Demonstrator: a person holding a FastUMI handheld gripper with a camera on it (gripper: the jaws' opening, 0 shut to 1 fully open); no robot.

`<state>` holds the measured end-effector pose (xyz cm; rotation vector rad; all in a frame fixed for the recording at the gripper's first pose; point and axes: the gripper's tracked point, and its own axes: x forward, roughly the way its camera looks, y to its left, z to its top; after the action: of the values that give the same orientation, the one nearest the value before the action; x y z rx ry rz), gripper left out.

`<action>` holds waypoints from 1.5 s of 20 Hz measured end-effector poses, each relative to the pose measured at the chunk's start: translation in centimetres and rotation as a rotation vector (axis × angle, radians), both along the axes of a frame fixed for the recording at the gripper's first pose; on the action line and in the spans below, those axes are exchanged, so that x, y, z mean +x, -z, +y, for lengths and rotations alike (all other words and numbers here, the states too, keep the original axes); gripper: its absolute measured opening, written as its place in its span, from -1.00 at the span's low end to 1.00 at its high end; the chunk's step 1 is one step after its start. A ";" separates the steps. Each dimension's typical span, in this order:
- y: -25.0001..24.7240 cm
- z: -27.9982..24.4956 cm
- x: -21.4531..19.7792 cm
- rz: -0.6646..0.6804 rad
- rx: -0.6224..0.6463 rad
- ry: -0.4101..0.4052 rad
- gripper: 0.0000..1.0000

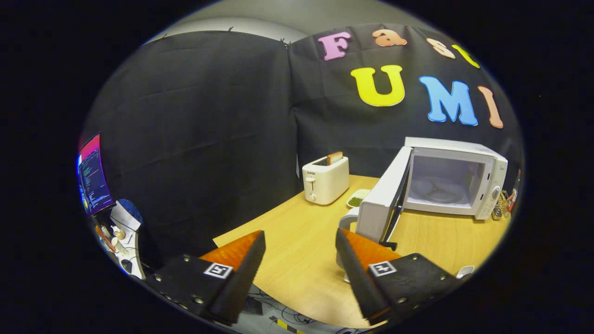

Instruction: Open the microwave, put the food inside, and close the microwave door.

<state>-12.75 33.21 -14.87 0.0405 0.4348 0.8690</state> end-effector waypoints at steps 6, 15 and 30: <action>-3.2 -10.1 4.0 -0.073 0.028 0.181 0.97; 1.7 -24.9 8.1 0.038 -0.075 0.477 1.00; 14.3 -37.4 6.2 0.512 0.003 0.747 1.00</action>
<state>-6.51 -4.22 -29.18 0.4094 0.8268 0.1073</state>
